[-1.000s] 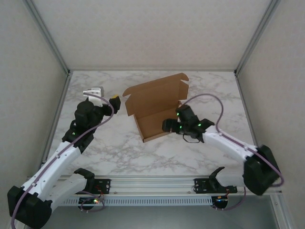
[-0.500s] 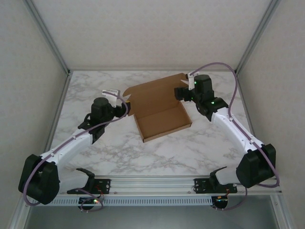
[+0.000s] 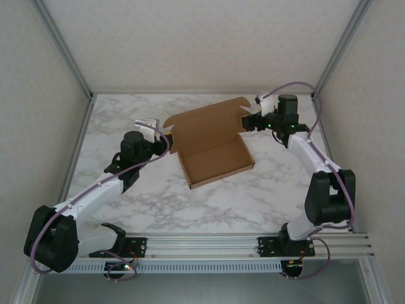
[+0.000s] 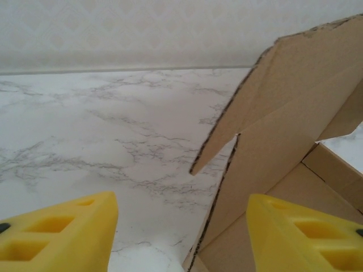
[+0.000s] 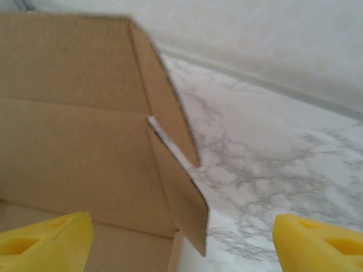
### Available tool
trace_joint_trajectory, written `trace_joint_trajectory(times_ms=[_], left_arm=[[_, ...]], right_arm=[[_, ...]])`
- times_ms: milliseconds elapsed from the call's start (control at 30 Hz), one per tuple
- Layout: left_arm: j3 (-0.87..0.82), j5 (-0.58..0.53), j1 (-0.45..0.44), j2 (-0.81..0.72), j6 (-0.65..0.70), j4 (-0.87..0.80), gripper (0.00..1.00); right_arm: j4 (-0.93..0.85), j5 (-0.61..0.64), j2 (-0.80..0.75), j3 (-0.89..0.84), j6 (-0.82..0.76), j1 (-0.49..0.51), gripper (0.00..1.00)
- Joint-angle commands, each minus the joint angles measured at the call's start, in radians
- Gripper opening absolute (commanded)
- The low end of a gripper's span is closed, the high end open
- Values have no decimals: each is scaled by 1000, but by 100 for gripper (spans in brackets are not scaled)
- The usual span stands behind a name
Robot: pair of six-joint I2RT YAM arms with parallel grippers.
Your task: Fold the paper box
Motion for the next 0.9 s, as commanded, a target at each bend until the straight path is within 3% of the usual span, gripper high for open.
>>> trace_joint_trajectory(times_ms=[0, 133, 300, 533, 867], left_arm=[[-6, -5, -17, -13, -13, 30, 57], [1, -21, -19, -12, -1, 13, 49], [31, -21, -18, 24, 7, -15, 41], [92, -11, -21, 78, -1, -43, 28], [138, -1, -33, 133, -6, -40, 13]], right_arm=[[-56, -85, 52, 86, -54, 1, 80], [-54, -87, 106, 132, -45, 0, 76], [-82, -129, 151, 174, -27, 3, 62], [-41, -151, 103, 97, -5, 6, 48], [-23, -29, -1, -5, 6, 59, 27]])
